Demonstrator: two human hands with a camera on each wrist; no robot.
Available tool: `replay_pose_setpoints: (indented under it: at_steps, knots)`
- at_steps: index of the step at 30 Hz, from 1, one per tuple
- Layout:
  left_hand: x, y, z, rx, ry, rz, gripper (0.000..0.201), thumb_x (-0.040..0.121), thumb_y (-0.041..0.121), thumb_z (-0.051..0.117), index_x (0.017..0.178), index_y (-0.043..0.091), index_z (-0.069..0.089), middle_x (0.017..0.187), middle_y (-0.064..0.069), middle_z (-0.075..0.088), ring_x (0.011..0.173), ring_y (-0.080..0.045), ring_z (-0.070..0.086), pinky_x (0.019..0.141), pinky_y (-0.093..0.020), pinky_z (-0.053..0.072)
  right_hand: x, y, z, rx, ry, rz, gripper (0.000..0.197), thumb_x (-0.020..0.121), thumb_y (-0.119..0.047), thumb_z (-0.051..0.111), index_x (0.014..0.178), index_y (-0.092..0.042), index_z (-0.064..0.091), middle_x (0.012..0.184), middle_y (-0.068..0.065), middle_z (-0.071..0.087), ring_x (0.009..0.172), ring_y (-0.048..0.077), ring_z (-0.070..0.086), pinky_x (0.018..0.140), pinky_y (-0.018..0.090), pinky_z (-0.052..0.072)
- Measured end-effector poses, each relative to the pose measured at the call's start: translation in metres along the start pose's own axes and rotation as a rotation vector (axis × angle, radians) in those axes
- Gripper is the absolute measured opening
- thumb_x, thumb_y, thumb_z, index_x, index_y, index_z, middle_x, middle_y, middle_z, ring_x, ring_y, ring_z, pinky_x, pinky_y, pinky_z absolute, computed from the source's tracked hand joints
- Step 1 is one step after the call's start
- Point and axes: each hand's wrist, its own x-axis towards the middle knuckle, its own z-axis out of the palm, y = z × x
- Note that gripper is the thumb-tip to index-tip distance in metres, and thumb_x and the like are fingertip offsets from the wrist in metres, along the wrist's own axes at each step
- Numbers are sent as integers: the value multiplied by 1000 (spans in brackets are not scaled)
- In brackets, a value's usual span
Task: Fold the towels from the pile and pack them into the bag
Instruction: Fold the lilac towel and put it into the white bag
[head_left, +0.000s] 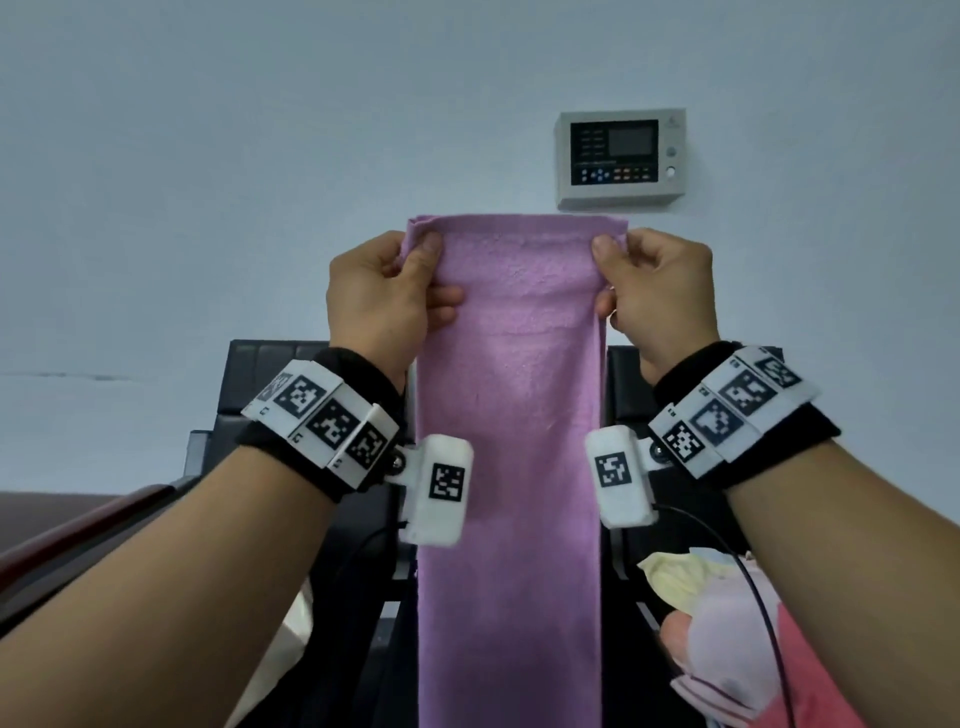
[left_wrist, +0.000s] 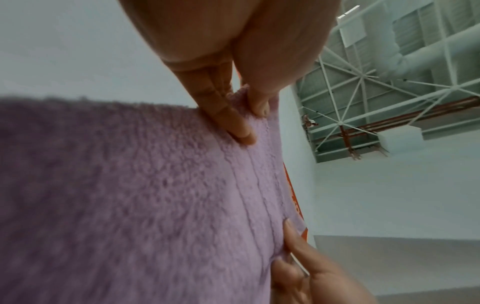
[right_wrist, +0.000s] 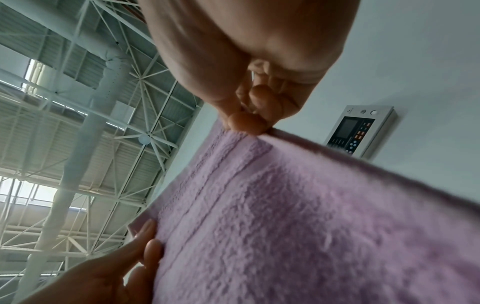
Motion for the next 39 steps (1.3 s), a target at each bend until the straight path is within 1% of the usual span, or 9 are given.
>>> replay_pose_setpoints:
  at_steps: [4,8,12,15,18,22,25,32,39]
  knots:
    - [2,-6,-11,79,3,-86,21,101,20,63,82,12,65,54,4,51,41,-10,51,39,-21,41,-1,3,0,-54,-62,42,17,95,-24,70,81,-14,72,65,-6,62,47,9,48,52,26,40]
    - [0,-14,-19,127,-36,-116,23,101,20,63,79,19,69,49,10,45,39,-8,39,39,-16,33,-4,8,0,-73,-82,85,16,94,-25,71,80,-17,69,68,-4,62,42,8,45,46,24,39]
    - [-1,-23,-17,109,-45,-160,19,101,19,63,84,16,70,59,6,55,38,-8,49,37,-19,38,-9,18,1,-100,-91,128,17,95,-26,70,87,-12,70,72,-1,63,42,16,58,37,18,34]
    - [-2,-33,-12,12,-46,-223,15,101,17,63,89,13,69,72,-1,65,50,-13,66,43,-21,51,-8,31,2,-86,-107,189,13,97,-25,68,101,-13,69,90,1,68,54,21,71,36,20,34]
    - [-1,-53,-9,-8,-81,-246,13,102,17,62,92,12,70,78,-4,69,67,-19,75,54,-22,56,-7,50,4,-82,-104,217,9,98,-23,66,99,-15,69,98,5,71,64,22,75,45,22,46]
    - [1,-88,-9,-1,-123,-295,16,101,16,62,88,13,70,75,1,72,81,-21,77,64,-24,58,-6,87,10,-121,-124,251,16,100,-22,62,98,-7,69,99,6,73,73,16,76,70,34,62]
    - [0,-124,-9,22,-136,-336,18,102,15,61,87,13,70,79,-1,72,83,-20,77,68,-24,59,-7,127,16,-89,-135,325,26,101,-20,60,98,5,63,100,8,73,77,16,76,75,39,63]
    - [-3,-220,-9,89,-171,-421,18,101,12,61,86,10,71,91,-14,69,88,-24,72,82,-31,61,-20,219,39,-36,-158,527,17,106,-23,51,99,-17,65,109,9,71,90,21,75,78,40,64]
    - [1,-310,-3,107,-139,-481,26,97,18,65,97,-7,71,95,-19,69,91,-27,69,96,-46,58,-17,305,57,-11,-124,549,19,104,-19,53,98,-11,68,103,15,74,95,27,75,87,45,61]
